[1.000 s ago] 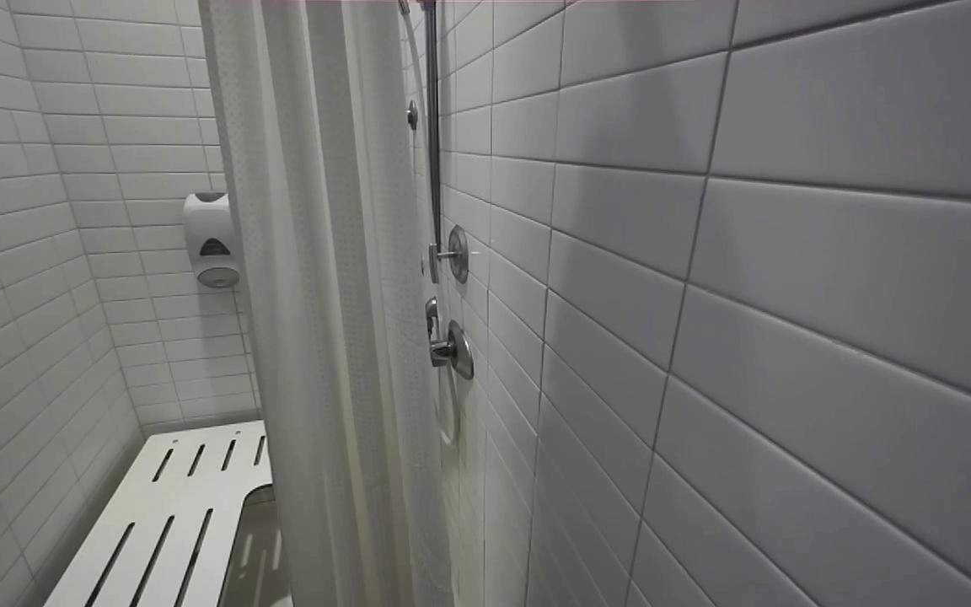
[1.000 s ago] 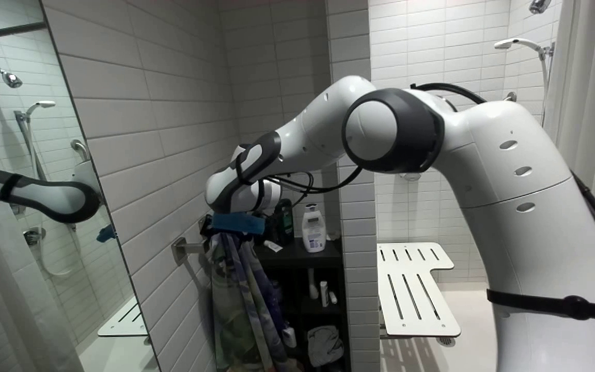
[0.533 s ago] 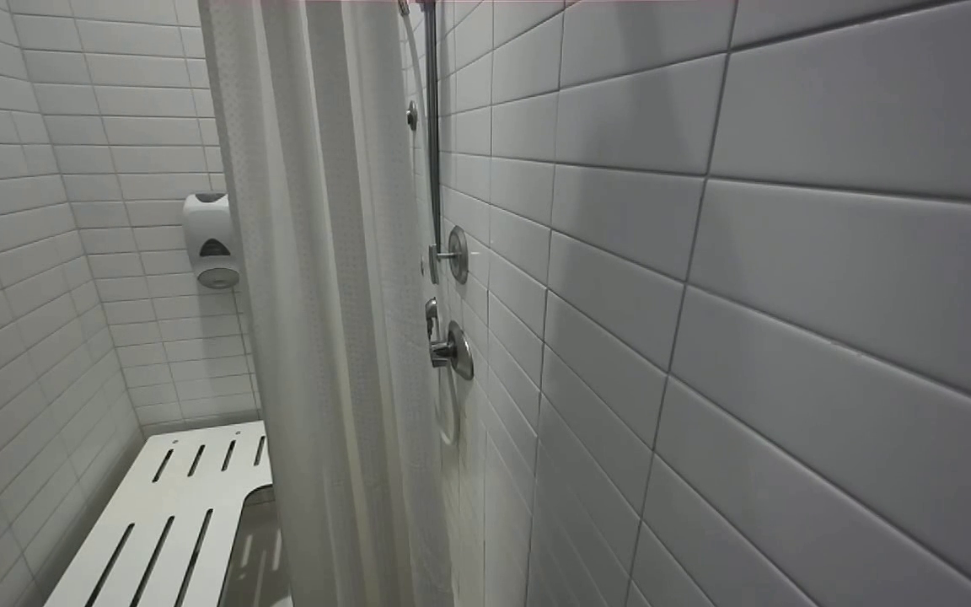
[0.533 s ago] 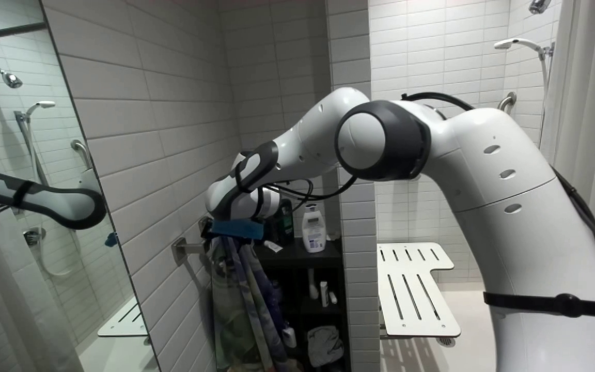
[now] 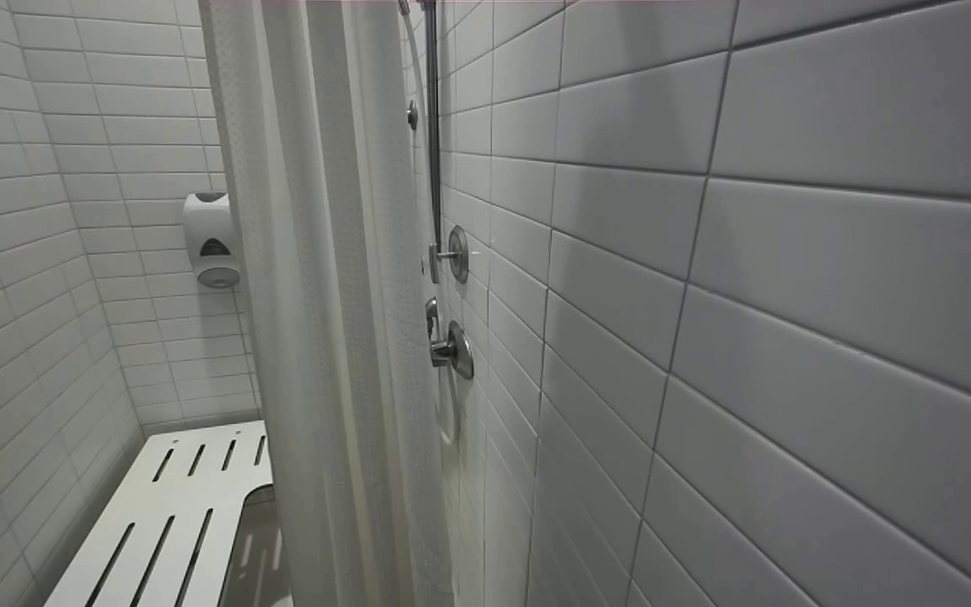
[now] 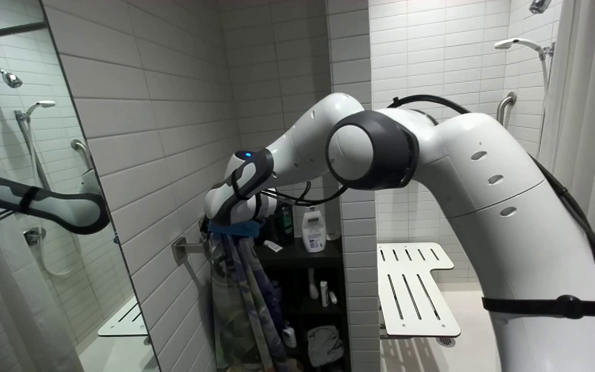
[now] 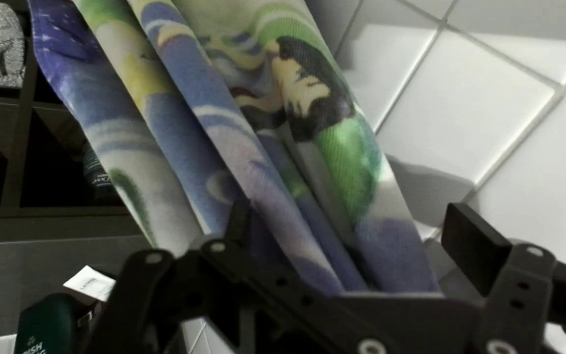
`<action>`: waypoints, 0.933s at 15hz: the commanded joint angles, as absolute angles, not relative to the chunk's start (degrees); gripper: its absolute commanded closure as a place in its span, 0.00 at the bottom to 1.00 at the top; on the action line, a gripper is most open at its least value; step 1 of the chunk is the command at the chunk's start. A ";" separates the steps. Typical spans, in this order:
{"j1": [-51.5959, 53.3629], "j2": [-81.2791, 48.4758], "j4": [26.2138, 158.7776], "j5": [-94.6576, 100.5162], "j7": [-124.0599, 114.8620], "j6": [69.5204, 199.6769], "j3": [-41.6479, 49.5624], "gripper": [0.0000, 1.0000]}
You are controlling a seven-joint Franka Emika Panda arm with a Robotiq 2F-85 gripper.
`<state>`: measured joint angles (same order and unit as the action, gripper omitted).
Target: Move the bathing towel from the left hanger onto the right hanger
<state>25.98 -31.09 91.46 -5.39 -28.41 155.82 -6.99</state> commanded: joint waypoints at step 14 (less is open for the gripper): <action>29.21 -35.91 83.26 -0.04 -35.19 152.67 -0.95 0.44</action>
